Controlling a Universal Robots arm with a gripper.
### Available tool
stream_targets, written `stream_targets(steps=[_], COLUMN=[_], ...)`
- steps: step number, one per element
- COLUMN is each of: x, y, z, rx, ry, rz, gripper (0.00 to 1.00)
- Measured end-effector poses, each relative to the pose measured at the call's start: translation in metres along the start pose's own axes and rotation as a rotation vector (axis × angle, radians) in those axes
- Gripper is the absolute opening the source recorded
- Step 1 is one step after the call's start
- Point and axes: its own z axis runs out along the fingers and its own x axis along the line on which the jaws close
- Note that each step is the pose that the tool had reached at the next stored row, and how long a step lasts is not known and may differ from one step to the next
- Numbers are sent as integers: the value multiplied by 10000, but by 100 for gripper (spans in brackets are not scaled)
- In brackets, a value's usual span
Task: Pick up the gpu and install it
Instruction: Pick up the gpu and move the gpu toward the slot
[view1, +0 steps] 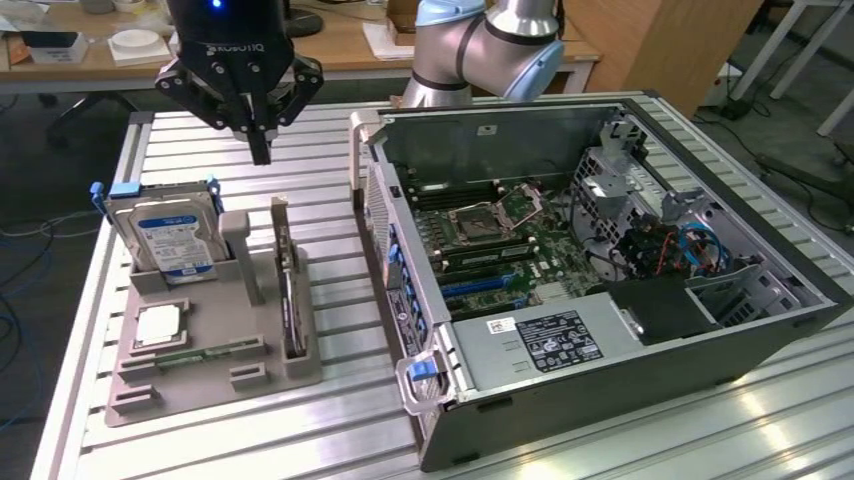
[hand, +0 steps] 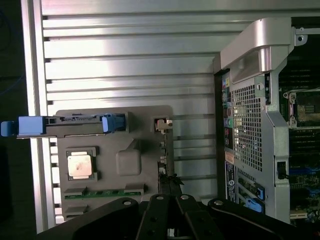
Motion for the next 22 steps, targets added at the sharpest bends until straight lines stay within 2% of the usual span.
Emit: stream_targets(steps=[7,8,9,12,14,16,17,18,22], x=[0,0,0,0,1,3,7,9,11], y=[0,0,0,0,-1,-11,-16,-22,-27], z=[0,0,0,0,0,-1,-1,-1,3], rx=[0,0,0,0,0,-1,-3,-5,-14], ry=[0,0,0,0,0,3,6,8,30], rz=[0,0,0,0,0,-53,-122,-189,-628], gripper=[11,17,17,35,35,47,47,53,53])
